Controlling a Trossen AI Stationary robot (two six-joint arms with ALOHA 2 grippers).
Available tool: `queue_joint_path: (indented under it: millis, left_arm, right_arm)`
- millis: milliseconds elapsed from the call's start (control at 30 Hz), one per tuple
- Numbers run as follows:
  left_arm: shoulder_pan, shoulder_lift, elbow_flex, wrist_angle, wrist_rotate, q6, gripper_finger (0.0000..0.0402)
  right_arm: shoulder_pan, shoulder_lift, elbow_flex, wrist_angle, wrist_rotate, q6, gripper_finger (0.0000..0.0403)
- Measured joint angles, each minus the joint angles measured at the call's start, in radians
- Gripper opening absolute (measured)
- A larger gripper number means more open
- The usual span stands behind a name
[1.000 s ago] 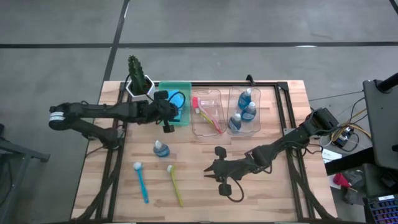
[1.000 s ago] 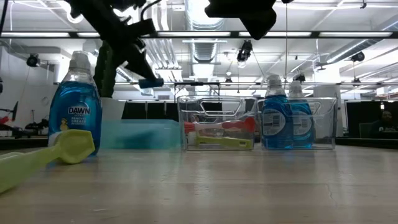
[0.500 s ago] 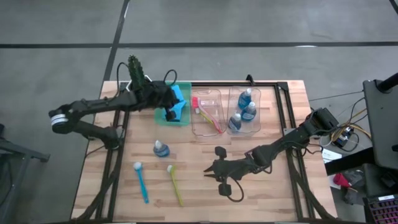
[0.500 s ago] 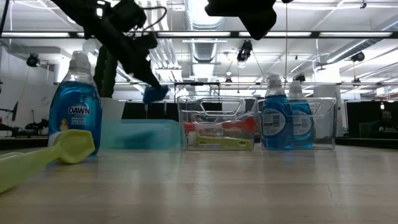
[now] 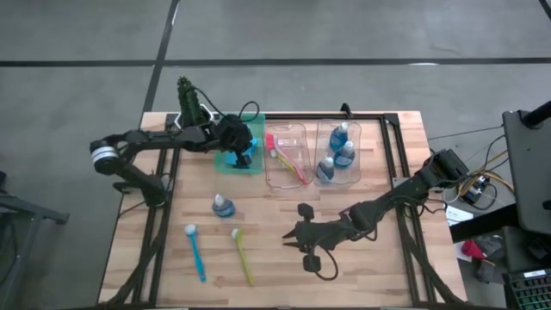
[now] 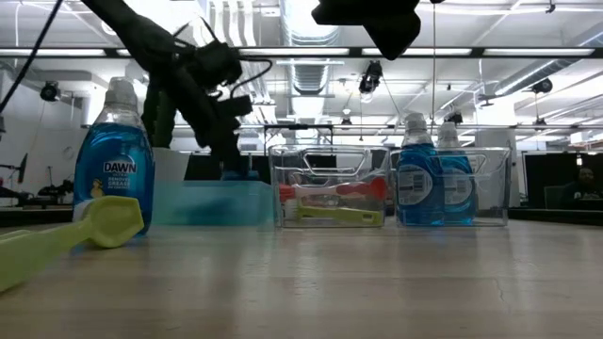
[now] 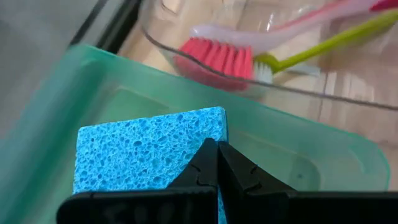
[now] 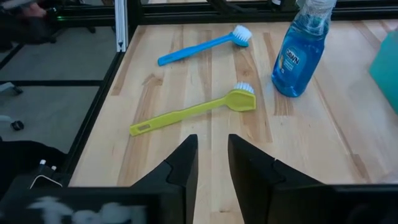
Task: Pick & Place Kitchen Sink Supplies
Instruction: Put the blue sponge into the green bin
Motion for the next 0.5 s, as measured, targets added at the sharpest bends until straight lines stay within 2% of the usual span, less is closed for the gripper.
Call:
queue_joint_path:
  millis: [300, 500]
  left_arm:
    - [0.001, 0.053, 0.013, 0.001, -0.038, -0.007, 0.0002]
    - [0.001, 0.025, 0.032, -0.021, -0.036, -0.027, 0.0036]
  right_arm:
    - [0.000, 0.000, 0.000, -0.001, 0.000, -0.004, 0.0089]
    - [0.000, 0.000, 0.000, -0.001, 0.000, -0.001, 0.0076]
